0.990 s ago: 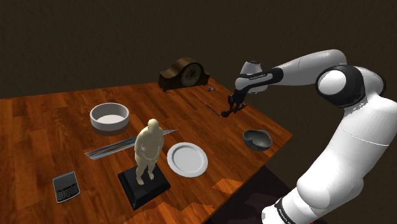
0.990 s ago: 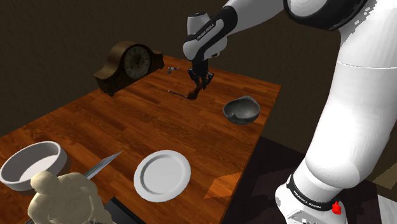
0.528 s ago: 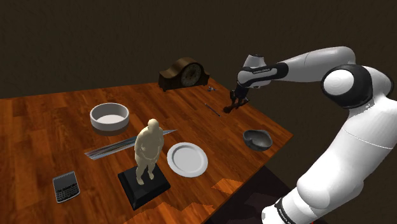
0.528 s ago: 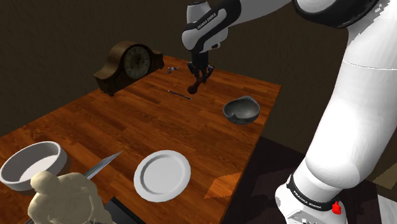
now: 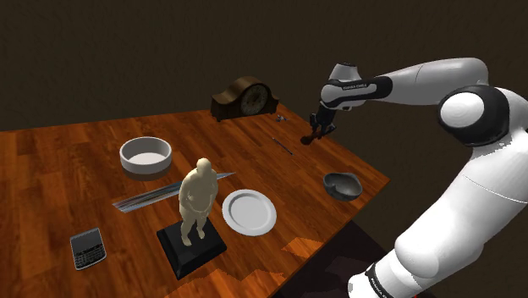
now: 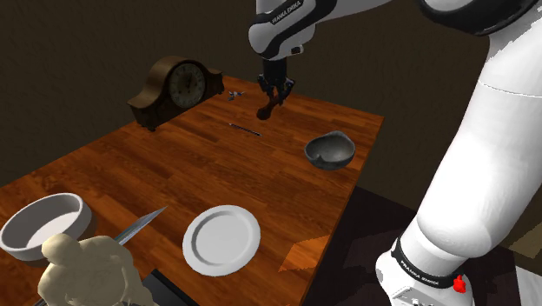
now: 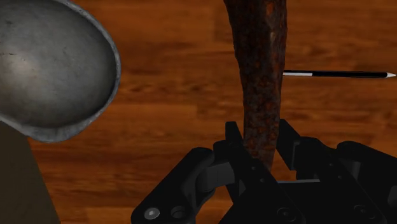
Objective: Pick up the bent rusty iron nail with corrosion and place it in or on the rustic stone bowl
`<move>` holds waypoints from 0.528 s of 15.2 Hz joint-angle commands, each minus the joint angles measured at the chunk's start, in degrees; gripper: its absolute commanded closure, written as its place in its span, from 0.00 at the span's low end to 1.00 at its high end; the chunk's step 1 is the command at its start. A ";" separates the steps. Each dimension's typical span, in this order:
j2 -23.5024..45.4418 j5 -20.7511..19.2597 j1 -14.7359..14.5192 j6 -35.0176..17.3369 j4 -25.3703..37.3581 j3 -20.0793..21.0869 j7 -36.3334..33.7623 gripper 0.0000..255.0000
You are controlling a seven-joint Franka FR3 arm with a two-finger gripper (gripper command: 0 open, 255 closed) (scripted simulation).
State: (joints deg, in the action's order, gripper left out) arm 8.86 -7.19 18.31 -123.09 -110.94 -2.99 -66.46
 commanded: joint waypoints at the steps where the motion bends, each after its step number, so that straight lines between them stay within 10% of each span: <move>1: -3.29 -0.20 0.37 -0.88 -4.11 -0.32 0.51 1.00; 8: -17.54 -1.56 2.28 -3.91 -21.03 -2.25 3.24 1.00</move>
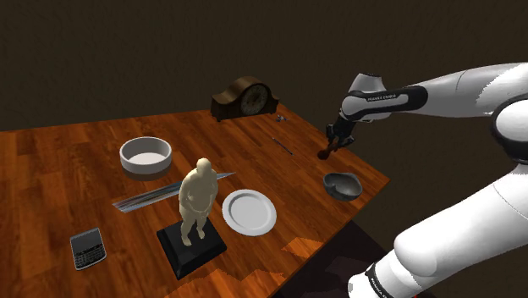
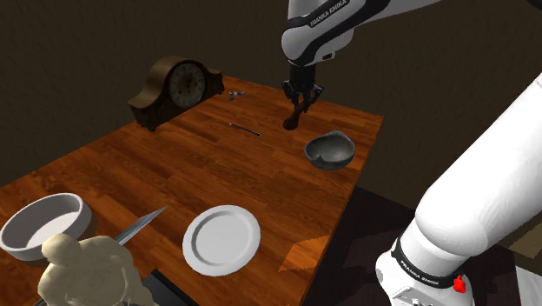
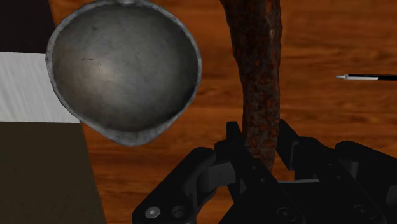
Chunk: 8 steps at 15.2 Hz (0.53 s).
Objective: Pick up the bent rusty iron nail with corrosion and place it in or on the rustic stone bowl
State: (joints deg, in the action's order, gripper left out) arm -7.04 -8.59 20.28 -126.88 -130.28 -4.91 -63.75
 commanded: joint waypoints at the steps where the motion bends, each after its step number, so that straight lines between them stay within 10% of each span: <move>1: -3.69 -0.45 0.62 -0.30 -3.86 -0.67 0.97 1.00; 8: -18.57 -3.10 3.56 0.31 -17.62 -3.45 4.67 1.00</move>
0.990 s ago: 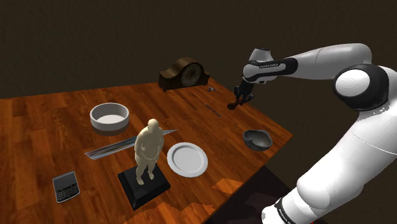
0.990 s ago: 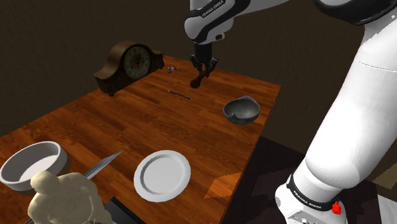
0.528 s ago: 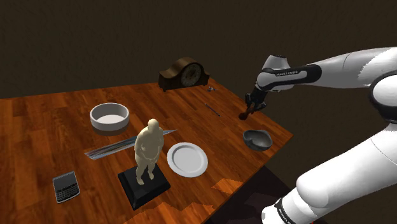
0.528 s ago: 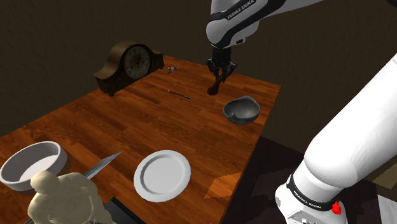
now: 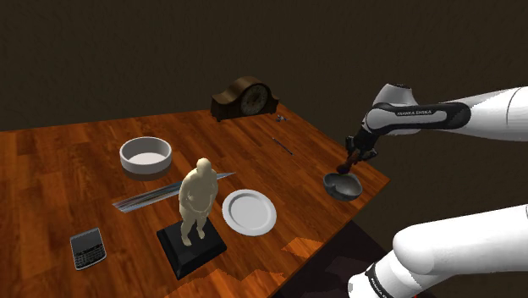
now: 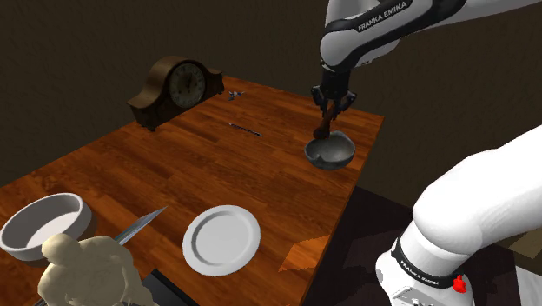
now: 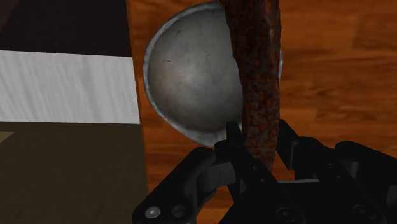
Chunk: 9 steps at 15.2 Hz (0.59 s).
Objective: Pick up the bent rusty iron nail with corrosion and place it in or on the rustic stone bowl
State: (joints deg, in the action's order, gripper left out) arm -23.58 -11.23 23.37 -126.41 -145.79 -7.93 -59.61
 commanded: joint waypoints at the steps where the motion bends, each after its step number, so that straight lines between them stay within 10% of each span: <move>1: -4.87 -1.08 1.18 0.34 -4.34 -1.02 1.34 1.00; 9: -1.17 -1.94 1.50 -7.04 -8.05 -1.50 0.51 1.00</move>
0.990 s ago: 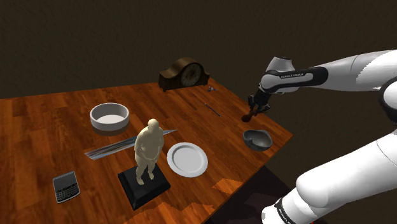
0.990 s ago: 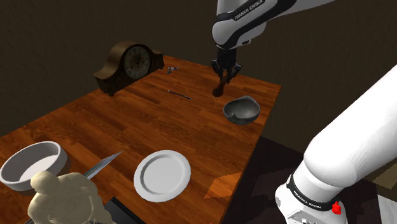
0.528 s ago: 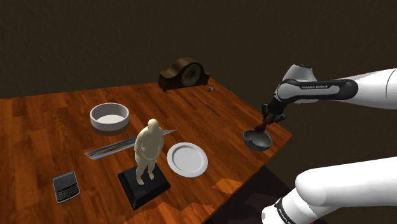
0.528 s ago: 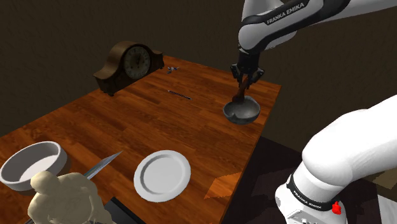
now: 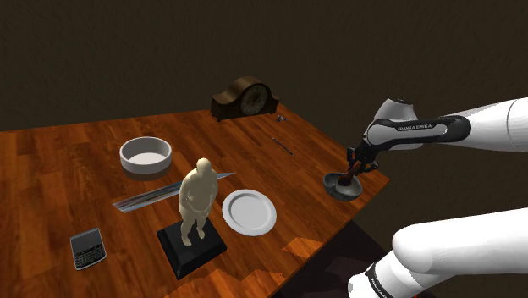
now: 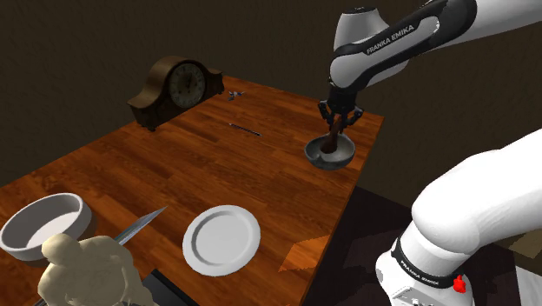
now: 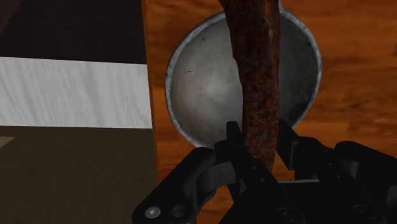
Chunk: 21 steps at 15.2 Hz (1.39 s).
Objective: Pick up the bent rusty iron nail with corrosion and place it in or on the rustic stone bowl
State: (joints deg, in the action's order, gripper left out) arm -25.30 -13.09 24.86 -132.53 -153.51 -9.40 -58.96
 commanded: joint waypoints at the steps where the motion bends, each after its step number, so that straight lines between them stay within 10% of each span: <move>1: 1.11 -0.20 0.05 -1.88 -0.74 -0.09 -0.25 1.00; 14: 4.13 -0.81 0.27 -6.67 -2.53 -0.35 -0.84 1.00; 15: 4.13 -0.81 0.27 -6.67 -2.53 -0.35 -0.84 0.00; 21: 2.33 -0.49 0.09 -4.18 -1.85 -0.10 -0.71 0.00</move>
State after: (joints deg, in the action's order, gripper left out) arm -21.97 -13.72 25.01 -138.05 -155.65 -9.60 -59.78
